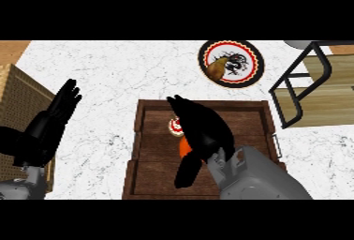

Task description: Pick the squash from the tray and place it in the tiered shelf

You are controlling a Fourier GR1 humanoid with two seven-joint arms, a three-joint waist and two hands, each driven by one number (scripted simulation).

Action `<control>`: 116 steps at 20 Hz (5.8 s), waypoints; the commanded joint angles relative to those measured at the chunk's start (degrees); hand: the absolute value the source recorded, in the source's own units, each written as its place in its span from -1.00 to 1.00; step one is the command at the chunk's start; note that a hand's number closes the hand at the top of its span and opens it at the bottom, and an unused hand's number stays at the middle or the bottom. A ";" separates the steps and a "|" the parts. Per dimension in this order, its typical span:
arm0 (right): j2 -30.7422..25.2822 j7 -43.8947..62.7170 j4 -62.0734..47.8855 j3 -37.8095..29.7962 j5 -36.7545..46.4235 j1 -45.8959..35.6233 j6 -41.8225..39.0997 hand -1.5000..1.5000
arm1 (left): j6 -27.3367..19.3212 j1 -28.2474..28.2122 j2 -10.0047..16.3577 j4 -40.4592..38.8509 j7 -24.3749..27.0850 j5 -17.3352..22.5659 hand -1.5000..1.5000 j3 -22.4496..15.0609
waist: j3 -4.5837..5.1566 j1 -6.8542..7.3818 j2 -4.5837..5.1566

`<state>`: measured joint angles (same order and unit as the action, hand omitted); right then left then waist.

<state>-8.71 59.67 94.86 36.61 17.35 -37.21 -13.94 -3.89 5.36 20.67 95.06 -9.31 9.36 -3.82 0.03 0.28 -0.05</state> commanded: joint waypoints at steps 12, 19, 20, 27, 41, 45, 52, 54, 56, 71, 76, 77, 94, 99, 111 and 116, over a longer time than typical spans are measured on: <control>-0.80 11.36 -3.21 4.55 4.42 0.16 -8.90 -1.00 | 1.67 -2.95 -1.04 0.15 2.64 -1.14 0.00 1.32 | 0.03 -0.27 -0.15; -1.92 11.18 -3.20 1.08 1.81 2.34 -12.83 -1.00 | 0.77 -4.97 -2.80 3.31 1.40 -3.18 0.00 -0.15 | 0.01 -0.27 -0.14; -2.40 8.29 -5.53 1.16 3.18 2.71 -11.73 -1.00 | 0.70 -6.80 -3.48 2.69 3.23 -4.01 0.00 -0.69 | 0.01 -0.08 -0.06; 2.11 11.51 -5.24 0.37 2.73 2.97 -14.19 -1.00 | 2.13 0.97 -2.50 -0.27 -1.83 -2.17 0.00 2.73 | 0.01 -0.45 0.00; 2.85 -3.95 -13.98 0.81 12.63 13.98 -11.36 -1.00 | 4.01 -1.08 -5.00 1.09 -0.71 -3.90 0.00 3.92 | -0.03 -0.23 0.04; 3.70 -8.44 -18.78 -3.49 15.64 11.56 -11.19 -1.00 | 5.60 -2.69 -4.62 1.64 -0.70 -3.64 0.00 5.53 | -0.03 0.04 0.05; 0.57 -17.32 -18.79 0.23 27.64 13.84 -1.44 1.00 | 5.71 -2.57 -6.41 -0.38 2.12 -5.97 0.00 4.26 | -0.04 0.02 0.08; 0.78 -16.60 -16.57 0.10 29.13 14.98 -1.92 1.00 | 6.98 -0.24 -4.90 -1.18 -0.04 -4.70 0.00 6.45 | -0.03 -0.19 0.04; 1.71 -16.77 -18.16 -1.40 30.65 12.78 -1.92 1.00 | 6.14 0.56 -6.04 0.73 -2.12 -4.63 0.00 6.06 | -0.03 -0.12 0.04; -9.69 -14.68 23.15 -1.79 39.05 40.57 14.84 1.00 | 6.21 -2.41 -5.13 2.12 -1.52 -5.16 0.00 8.70 | -0.05 -3.13 -0.66; -11.41 -11.25 40.81 -3.55 43.14 43.49 15.82 1.00 | 5.61 -3.73 -7.22 4.38 -2.78 -6.18 0.00 5.98 | 0.00 -2.31 -0.63; -14.08 -13.44 41.90 -5.55 44.45 46.49 18.71 1.00 | 6.46 -3.41 -6.25 3.00 -1.70 -5.71 0.00 7.22 | -0.04 -2.30 -0.47; -8.59 -4.88 44.05 -29.80 32.01 17.45 -0.23 1.00 | 6.32 -2.97 -8.82 3.21 -1.65 -7.61 0.00 5.49 | -0.02 -0.03 0.05; -3.61 -4.95 36.33 -34.68 29.23 8.40 0.67 1.00 | 6.06 -3.98 -9.64 2.39 0.88 -9.56 0.00 4.49 | -0.02 0.15 0.10; -11.90 -11.82 26.93 -42.42 24.44 4.88 0.99 1.00 | 7.41 -1.04 -7.14 2.26 -1.52 -7.43 0.00 7.43 | 1.15 -1.94 0.85; -24.12 -20.98 19.70 -41.81 30.90 4.53 -2.87 1.00 | 7.03 -1.54 -8.58 4.07 -2.30 -7.50 0.00 5.98 | 0.02 0.49 0.46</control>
<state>-23.23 44.61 119.60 -5.61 43.17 -33.05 -12.42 3.47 4.23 12.64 97.49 -10.98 2.13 2.89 0.30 -0.01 0.57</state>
